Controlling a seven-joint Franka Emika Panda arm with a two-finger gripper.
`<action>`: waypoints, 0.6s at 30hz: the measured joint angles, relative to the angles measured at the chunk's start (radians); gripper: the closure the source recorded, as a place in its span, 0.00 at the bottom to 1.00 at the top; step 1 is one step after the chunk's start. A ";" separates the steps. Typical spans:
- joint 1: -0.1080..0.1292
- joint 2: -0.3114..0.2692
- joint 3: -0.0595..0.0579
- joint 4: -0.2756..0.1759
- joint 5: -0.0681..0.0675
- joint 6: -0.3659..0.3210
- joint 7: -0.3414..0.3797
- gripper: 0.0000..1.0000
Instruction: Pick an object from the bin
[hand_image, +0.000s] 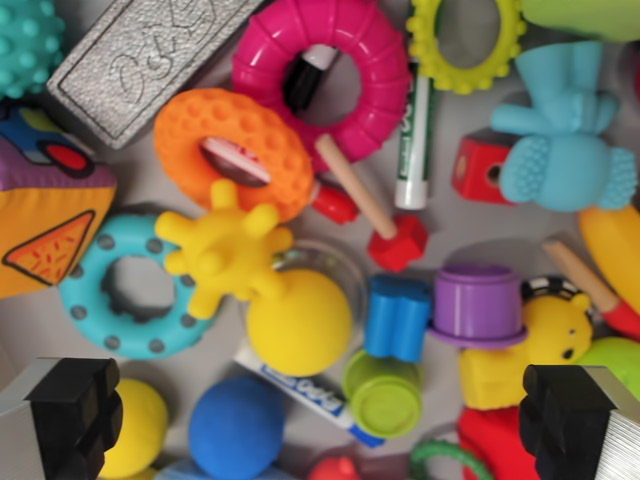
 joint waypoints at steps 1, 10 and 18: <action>0.004 0.003 0.000 -0.003 0.000 0.006 0.011 0.00; 0.041 0.032 0.004 -0.031 0.000 0.067 0.109 0.00; 0.078 0.064 0.005 -0.051 -0.001 0.121 0.202 0.00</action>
